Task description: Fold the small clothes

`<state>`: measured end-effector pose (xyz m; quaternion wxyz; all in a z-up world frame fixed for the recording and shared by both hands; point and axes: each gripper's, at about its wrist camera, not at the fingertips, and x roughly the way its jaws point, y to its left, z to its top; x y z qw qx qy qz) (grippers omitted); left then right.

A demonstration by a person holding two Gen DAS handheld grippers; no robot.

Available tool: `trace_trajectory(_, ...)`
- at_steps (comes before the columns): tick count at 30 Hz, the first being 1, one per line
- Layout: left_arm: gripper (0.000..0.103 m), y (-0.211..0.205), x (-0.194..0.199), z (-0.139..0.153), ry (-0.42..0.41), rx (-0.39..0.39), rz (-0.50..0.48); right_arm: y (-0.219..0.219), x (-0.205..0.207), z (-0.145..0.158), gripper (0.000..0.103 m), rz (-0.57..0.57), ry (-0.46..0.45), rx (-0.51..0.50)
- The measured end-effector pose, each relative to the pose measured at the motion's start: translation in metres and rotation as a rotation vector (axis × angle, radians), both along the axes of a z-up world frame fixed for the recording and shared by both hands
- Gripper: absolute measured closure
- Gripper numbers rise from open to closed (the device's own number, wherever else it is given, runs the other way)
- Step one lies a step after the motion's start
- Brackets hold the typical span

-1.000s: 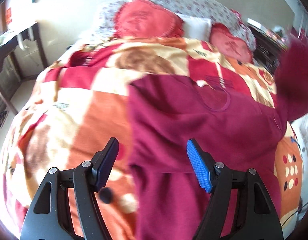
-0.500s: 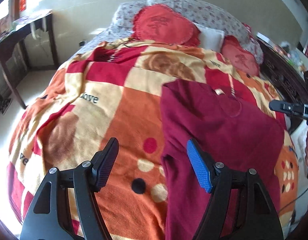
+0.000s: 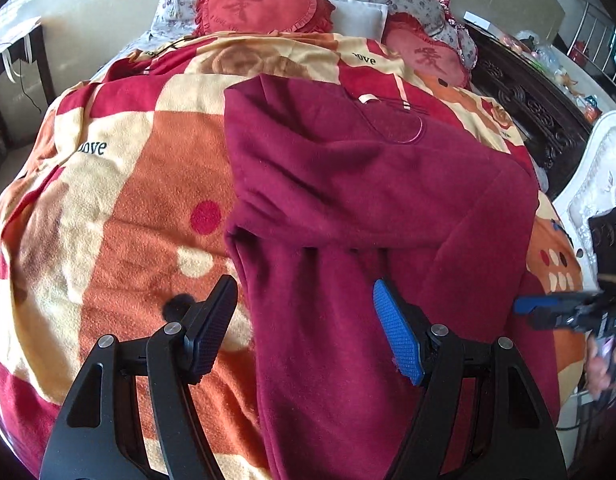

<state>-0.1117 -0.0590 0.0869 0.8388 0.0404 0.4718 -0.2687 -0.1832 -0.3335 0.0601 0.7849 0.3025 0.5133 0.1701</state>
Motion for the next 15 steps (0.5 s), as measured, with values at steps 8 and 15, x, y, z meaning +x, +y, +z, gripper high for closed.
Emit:
trace_trajectory(8,0.032,0.018,0.008,0.010,-0.040,-0.001,0.039,0.012,0.045,0.008,0.048,-0.009,-0.074,0.064)
trace_trajectory(15,0.032,0.028,0.022,0.008,-0.004,-0.025,0.099,0.017,0.145,0.034,0.048,-0.052,-0.176,0.016)
